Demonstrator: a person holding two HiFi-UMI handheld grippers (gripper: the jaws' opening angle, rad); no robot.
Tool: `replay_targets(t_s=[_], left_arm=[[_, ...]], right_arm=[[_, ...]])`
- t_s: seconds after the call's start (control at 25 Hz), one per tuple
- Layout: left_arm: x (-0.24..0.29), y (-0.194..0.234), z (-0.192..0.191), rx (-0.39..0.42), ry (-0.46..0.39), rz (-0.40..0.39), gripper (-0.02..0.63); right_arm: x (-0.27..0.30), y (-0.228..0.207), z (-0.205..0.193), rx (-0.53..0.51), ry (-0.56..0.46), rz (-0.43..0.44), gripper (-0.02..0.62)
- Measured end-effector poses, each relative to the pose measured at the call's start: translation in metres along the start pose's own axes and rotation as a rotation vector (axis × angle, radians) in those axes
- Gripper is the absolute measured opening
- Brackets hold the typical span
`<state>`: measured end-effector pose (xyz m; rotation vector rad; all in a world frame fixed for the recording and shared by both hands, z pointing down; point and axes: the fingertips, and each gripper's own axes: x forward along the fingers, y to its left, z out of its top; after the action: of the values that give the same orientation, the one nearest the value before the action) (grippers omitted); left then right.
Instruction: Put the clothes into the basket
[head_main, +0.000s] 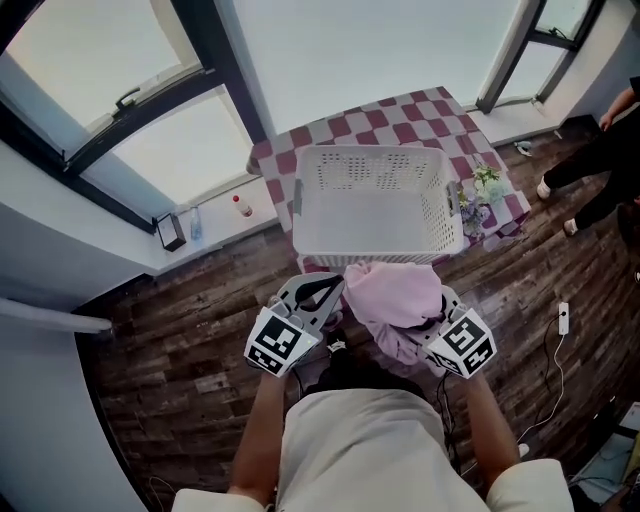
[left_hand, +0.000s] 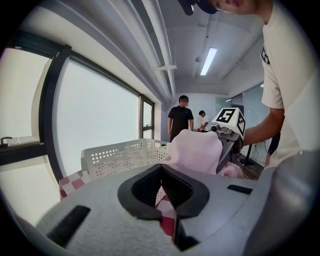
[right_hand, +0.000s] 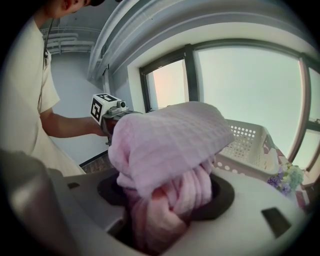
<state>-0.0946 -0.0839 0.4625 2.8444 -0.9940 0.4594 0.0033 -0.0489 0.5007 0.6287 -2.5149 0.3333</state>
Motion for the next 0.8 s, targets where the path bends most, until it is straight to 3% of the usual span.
replay_targets(t_s=[0.24, 0.56, 0.8], left_arm=[[0.009, 0.002, 0.005, 0.018, 0.001, -0.087, 0.014], [0.017, 0.011, 0.018, 0.020, -0.001, -0.138, 0.014], [0.018, 0.019, 0.063, 0.053, -0.064, -0.154, 0.014]], right_arm=[[0.007, -0.005, 0.018, -0.008, -0.012, 0.000, 0.309], [0.008, -0.007, 0.040, -0.013, -0.023, 0.053, 0.309], [-0.012, -0.011, 0.085, -0.005, -0.068, 0.114, 0.308]])
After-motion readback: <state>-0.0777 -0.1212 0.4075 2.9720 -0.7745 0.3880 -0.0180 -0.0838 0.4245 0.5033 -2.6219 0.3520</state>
